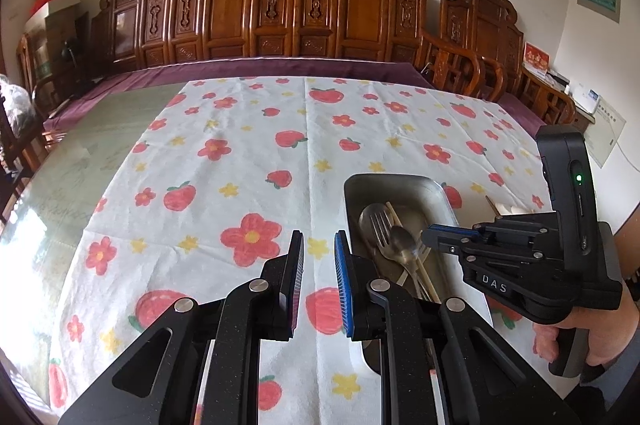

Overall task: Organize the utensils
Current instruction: 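Move the right tool to the pile and grasp a wooden chopstick, then grasp the white plastic ladle with the left tool while the right holds the chopstick, then carry the ladle into the tray and open the left tool while the right holds the chopstick, then lower the wooden chopstick into the tray and open the right tool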

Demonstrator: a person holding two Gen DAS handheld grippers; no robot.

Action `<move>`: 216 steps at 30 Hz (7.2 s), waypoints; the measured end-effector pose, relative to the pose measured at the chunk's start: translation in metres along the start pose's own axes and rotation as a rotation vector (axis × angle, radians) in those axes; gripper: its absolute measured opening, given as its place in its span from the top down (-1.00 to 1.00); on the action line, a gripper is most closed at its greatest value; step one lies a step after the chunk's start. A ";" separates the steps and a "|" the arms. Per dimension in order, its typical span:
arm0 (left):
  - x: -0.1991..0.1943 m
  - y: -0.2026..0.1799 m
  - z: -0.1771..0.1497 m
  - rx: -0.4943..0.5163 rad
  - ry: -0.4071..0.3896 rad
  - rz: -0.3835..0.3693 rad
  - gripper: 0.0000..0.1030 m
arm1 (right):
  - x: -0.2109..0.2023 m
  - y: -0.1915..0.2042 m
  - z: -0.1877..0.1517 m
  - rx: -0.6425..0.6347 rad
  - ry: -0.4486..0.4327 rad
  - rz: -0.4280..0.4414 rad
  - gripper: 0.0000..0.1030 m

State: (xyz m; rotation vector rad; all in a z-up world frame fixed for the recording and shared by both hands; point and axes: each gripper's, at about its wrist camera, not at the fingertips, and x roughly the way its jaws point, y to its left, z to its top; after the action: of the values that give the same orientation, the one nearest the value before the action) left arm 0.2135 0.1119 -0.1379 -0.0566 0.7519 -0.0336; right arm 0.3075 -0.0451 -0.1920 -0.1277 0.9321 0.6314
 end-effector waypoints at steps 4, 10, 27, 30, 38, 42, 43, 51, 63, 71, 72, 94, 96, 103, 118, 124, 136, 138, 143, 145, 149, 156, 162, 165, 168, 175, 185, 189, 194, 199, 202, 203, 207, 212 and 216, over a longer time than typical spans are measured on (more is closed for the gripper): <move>-0.001 -0.005 -0.001 0.010 -0.002 -0.009 0.65 | -0.025 -0.007 -0.005 0.001 -0.053 -0.002 0.88; -0.001 -0.022 -0.002 0.038 -0.003 -0.035 0.58 | -0.084 -0.047 -0.028 0.057 -0.140 -0.061 0.88; 0.004 -0.089 -0.016 0.152 0.005 -0.110 0.36 | -0.106 -0.173 -0.116 0.211 -0.089 -0.310 0.52; 0.006 -0.096 -0.020 0.162 0.006 -0.103 0.36 | -0.087 -0.179 -0.120 0.216 -0.066 -0.304 0.27; 0.014 -0.108 -0.028 0.138 0.016 -0.045 0.36 | -0.056 -0.191 -0.125 0.209 0.018 -0.321 0.26; 0.020 -0.117 -0.029 0.130 0.029 -0.023 0.36 | -0.058 -0.197 -0.127 0.206 0.029 -0.301 0.40; 0.021 -0.119 -0.029 0.131 0.032 -0.019 0.35 | -0.059 -0.199 -0.128 0.211 0.028 -0.290 0.40; 0.031 -0.139 -0.031 0.137 0.061 -0.005 0.35 | -0.062 -0.206 -0.129 0.196 0.035 -0.278 0.74; 0.048 -0.162 -0.019 0.124 0.087 -0.016 0.35 | -0.068 -0.228 -0.126 0.219 0.012 -0.273 0.89; 0.073 -0.192 -0.011 0.179 0.113 -0.035 0.18 | -0.074 -0.237 -0.124 0.254 -0.027 -0.229 0.89; 0.077 -0.197 -0.010 0.188 0.118 -0.039 0.17 | -0.075 -0.237 -0.124 0.255 -0.032 -0.223 0.89; 0.160 -0.257 -0.017 0.281 0.304 -0.122 0.16 | -0.085 -0.238 -0.120 0.301 -0.084 -0.138 0.89; 0.161 -0.259 -0.016 0.283 0.304 -0.131 0.29 | -0.085 -0.237 -0.120 0.301 -0.085 -0.135 0.89; 0.159 -0.267 -0.016 0.319 0.314 -0.157 0.84 | -0.085 -0.237 -0.119 0.296 -0.082 -0.130 0.89; 0.121 -0.252 -0.004 0.280 0.241 -0.161 0.95 | -0.092 -0.216 -0.110 0.249 -0.104 -0.119 0.89; 0.108 -0.241 0.000 0.261 0.223 -0.153 0.95 | -0.092 -0.205 -0.108 0.216 -0.103 -0.129 0.89; 0.070 -0.200 0.006 0.222 0.161 -0.114 0.95 | -0.100 -0.170 -0.102 0.134 -0.129 -0.106 0.89; 0.064 -0.191 0.007 0.210 0.153 -0.109 0.95 | -0.100 -0.164 -0.101 0.120 -0.131 -0.101 0.89; 0.053 -0.168 0.007 0.179 0.136 -0.097 0.95 | -0.102 -0.150 -0.099 0.095 -0.139 -0.087 0.89; 0.050 -0.159 0.007 0.168 0.130 -0.095 0.95 | -0.103 -0.143 -0.098 0.085 -0.146 -0.081 0.89; 0.047 -0.139 0.004 0.142 0.124 -0.083 0.95 | -0.103 -0.132 -0.098 0.063 -0.149 -0.073 0.89; 0.057 -0.101 -0.001 0.085 0.132 -0.054 0.95 | -0.095 -0.124 -0.098 0.036 -0.126 -0.075 0.89; 0.071 -0.074 -0.009 0.035 0.147 -0.033 0.95 | -0.090 -0.125 -0.100 0.044 -0.114 -0.089 0.89; 0.077 -0.065 -0.013 0.013 0.154 -0.035 0.95 | -0.087 -0.125 -0.101 0.044 -0.109 -0.093 0.89; 0.081 -0.062 -0.016 0.003 0.157 -0.033 0.95 | -0.086 -0.125 -0.102 0.045 -0.107 -0.096 0.89; 0.085 -0.063 -0.017 -0.002 0.158 -0.043 0.95 | -0.087 -0.124 -0.101 0.051 -0.112 -0.093 0.89; 0.087 -0.067 -0.018 -0.001 0.176 -0.063 0.95 | -0.088 -0.114 -0.102 0.035 -0.116 -0.085 0.89; 0.086 -0.072 -0.020 0.013 0.181 -0.064 0.95 | -0.091 -0.113 -0.102 0.036 -0.123 -0.083 0.89; 0.076 -0.072 -0.015 0.037 0.146 -0.043 0.94 | -0.096 -0.108 -0.101 0.045 -0.139 -0.073 0.89; 0.067 -0.067 -0.011 0.047 0.121 -0.028 0.94 | -0.101 -0.093 -0.096 0.040 -0.155 -0.046 0.89; 0.061 -0.063 -0.008 0.055 0.104 -0.020 0.94 | -0.102 -0.085 -0.090 0.036 -0.161 -0.044 0.89; 0.059 -0.062 -0.007 0.056 0.100 -0.019 0.94 | -0.101 -0.082 -0.088 0.034 -0.162 -0.044 0.89; 0.055 -0.054 -0.005 0.055 0.093 -0.025 0.94 | -0.098 -0.071 -0.078 0.024 -0.158 -0.049 0.89; 0.053 -0.045 -0.005 0.070 0.093 -0.006 0.94 | -0.093 -0.056 -0.062 0.037 -0.172 -0.026 0.89; 0.052 -0.035 -0.005 0.058 0.094 -0.001 0.94 | -0.084 -0.041 -0.046 0.053 -0.186 0.005 0.89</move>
State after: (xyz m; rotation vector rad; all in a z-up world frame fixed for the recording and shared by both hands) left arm 0.2477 0.0746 -0.1742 0.0000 0.8446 -0.0598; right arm 0.2612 -0.1338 -0.1607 -0.0186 0.7691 0.6117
